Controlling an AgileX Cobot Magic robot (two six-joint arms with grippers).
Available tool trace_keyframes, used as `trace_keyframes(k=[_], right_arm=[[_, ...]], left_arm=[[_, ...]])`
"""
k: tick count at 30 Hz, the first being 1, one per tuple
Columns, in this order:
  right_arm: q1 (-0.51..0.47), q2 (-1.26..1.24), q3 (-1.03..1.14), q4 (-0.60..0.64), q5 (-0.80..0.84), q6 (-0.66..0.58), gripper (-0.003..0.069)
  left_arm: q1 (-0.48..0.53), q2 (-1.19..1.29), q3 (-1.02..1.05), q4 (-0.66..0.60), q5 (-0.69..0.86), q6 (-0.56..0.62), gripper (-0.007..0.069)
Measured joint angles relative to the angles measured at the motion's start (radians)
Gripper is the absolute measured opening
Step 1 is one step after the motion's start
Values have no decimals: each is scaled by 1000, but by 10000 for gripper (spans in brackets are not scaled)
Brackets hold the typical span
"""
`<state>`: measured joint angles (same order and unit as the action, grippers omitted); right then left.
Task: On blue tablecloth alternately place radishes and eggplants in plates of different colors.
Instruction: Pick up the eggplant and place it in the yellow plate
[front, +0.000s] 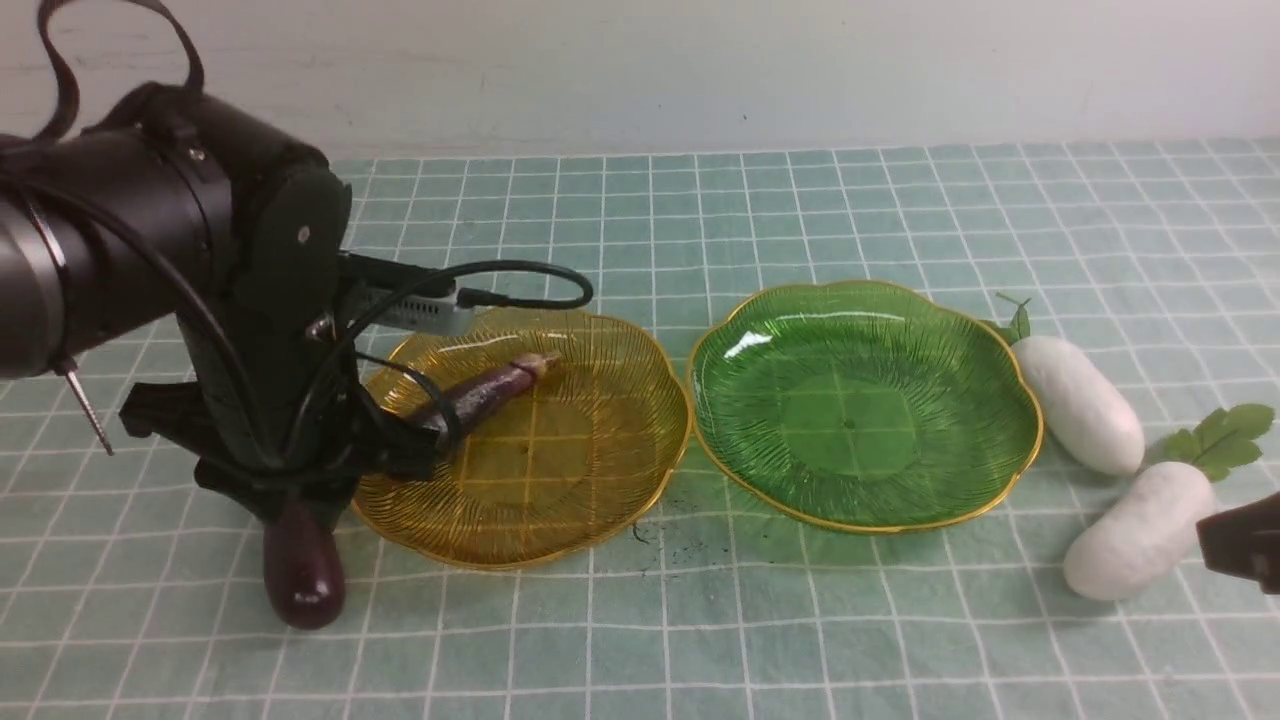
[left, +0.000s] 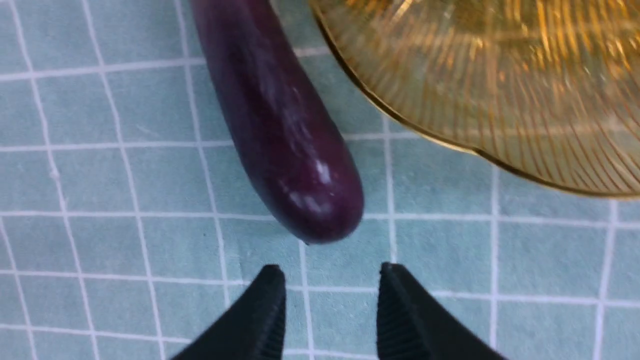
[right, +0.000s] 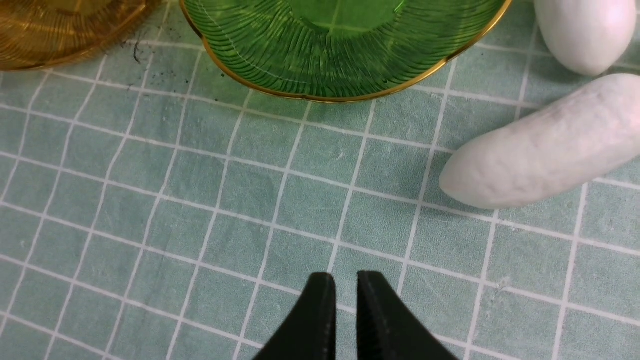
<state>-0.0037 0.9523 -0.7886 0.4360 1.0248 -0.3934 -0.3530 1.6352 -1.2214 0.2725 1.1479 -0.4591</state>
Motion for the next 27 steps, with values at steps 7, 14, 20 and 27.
trace_keyframes(k=[7,14,20,27], right_arm=[[0,0,0,3,-3,0,55],[0,0,0,3,-4,0,55],[0,0,0,3,-14,0,55],[0,0,0,4,-21,0,55]], left_arm=[[125,15,2,-53,-56,-36,470],[161,140,2,-194,-111,71,489],[161,225,2,-175,-117,114,489],[161,272,2,-166,-105,120,472]])
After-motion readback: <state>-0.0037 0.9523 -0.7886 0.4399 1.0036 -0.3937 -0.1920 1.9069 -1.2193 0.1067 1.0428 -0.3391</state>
